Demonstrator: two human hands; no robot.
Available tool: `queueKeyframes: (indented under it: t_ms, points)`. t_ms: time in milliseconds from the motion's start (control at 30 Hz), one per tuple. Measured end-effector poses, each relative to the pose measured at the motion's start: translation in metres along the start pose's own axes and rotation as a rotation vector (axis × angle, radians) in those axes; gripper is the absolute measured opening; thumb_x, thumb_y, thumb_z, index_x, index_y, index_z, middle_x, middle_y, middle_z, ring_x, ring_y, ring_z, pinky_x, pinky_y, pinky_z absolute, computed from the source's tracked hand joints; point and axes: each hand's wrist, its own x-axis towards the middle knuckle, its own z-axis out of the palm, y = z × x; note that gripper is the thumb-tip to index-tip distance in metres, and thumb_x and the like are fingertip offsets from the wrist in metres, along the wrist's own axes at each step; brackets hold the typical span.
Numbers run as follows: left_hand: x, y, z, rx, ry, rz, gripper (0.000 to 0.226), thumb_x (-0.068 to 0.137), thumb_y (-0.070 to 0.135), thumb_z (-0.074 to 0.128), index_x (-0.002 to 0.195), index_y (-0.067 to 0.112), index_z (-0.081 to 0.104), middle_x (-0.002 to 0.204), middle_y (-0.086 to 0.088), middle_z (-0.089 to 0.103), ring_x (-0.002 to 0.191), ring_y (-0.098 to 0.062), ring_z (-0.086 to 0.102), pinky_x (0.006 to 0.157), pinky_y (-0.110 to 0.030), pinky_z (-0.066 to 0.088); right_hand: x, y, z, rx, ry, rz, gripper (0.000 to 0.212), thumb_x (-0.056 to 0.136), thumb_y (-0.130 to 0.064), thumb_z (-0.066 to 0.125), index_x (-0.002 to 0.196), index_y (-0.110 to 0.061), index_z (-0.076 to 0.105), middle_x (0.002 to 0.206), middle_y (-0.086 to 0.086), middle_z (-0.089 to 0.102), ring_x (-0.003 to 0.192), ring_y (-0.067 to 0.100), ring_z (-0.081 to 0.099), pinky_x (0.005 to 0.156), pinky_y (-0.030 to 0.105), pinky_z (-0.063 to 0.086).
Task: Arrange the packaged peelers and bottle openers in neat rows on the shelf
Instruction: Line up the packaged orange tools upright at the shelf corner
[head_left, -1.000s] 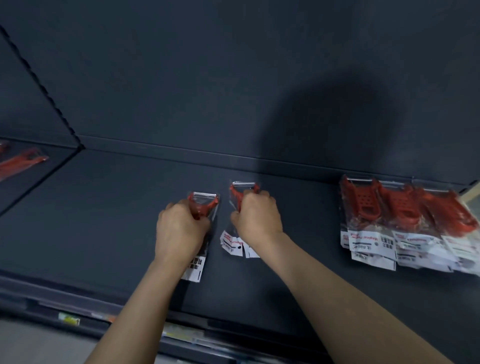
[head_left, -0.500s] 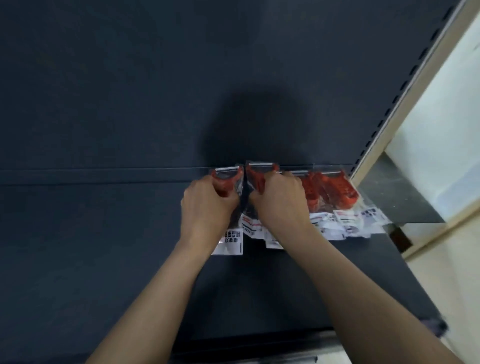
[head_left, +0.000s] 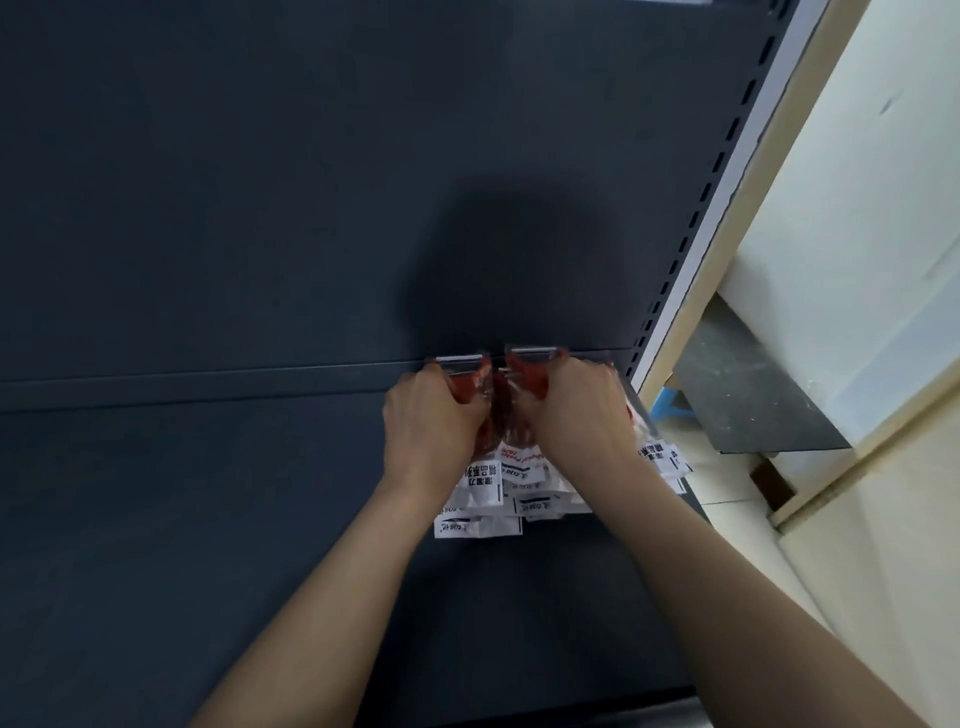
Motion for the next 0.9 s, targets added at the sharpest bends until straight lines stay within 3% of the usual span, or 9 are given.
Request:
queueKeyframes:
  t_ms: [167, 300, 500, 700, 900]
  points:
    - [0.005, -0.002, 0.011, 0.093, -0.039, -0.08, 0.023, 0.084, 0.033, 0.063, 0.083, 0.01, 0.065, 0.086, -0.008, 0.064, 0.084, -0.027, 0.059, 0.077, -0.037, 0.047, 0.007, 0.004, 0.004, -0.008, -0.093, -0.048, 0.021, 0.088, -0.026, 0.06, 0.078, -0.008, 0.064, 0.077, 0.008, 0.064, 0.085, 0.029, 0.06, 0.068, 0.034, 0.052]
    - [0.003, -0.008, 0.01, 0.029, -0.013, -0.037, 0.023, 0.09, 0.029, 0.057, 0.091, 0.008, 0.066, 0.089, -0.01, 0.066, 0.084, -0.026, 0.061, 0.077, -0.037, 0.048, 0.009, 0.007, 0.011, -0.026, -0.12, -0.057, 0.019, 0.09, -0.025, 0.059, 0.084, -0.007, 0.063, 0.088, 0.01, 0.065, 0.09, 0.027, 0.059, 0.075, 0.035, 0.054]
    - [0.003, -0.016, 0.013, 0.019, -0.045, -0.015, 0.028, 0.09, 0.013, 0.056, 0.116, 0.01, 0.064, 0.115, -0.008, 0.06, 0.102, -0.022, 0.057, 0.083, -0.021, 0.039, 0.011, 0.009, 0.012, -0.032, -0.122, -0.056, 0.014, 0.092, -0.018, 0.056, 0.086, -0.006, 0.061, 0.09, 0.011, 0.064, 0.093, 0.028, 0.058, 0.076, 0.034, 0.052]
    - [0.004, -0.02, 0.015, 0.005, -0.039, -0.009, 0.031, 0.09, 0.013, 0.057, 0.12, 0.012, 0.062, 0.118, -0.008, 0.058, 0.105, -0.021, 0.055, 0.081, -0.014, 0.031, 0.007, 0.007, 0.01, -0.052, -0.142, -0.054, 0.022, 0.092, -0.027, 0.057, 0.077, -0.011, 0.055, 0.084, 0.008, 0.063, 0.09, 0.027, 0.059, 0.074, 0.031, 0.046]
    - [0.005, -0.02, 0.015, -0.013, -0.051, 0.013, 0.034, 0.089, 0.013, 0.058, 0.123, 0.011, 0.059, 0.119, -0.009, 0.059, 0.107, -0.022, 0.056, 0.082, -0.016, 0.033, 0.004, 0.004, 0.008, -0.031, -0.146, -0.039, 0.027, 0.091, -0.034, 0.057, 0.084, -0.008, 0.059, 0.094, 0.012, 0.062, 0.095, 0.03, 0.058, 0.081, 0.038, 0.051]
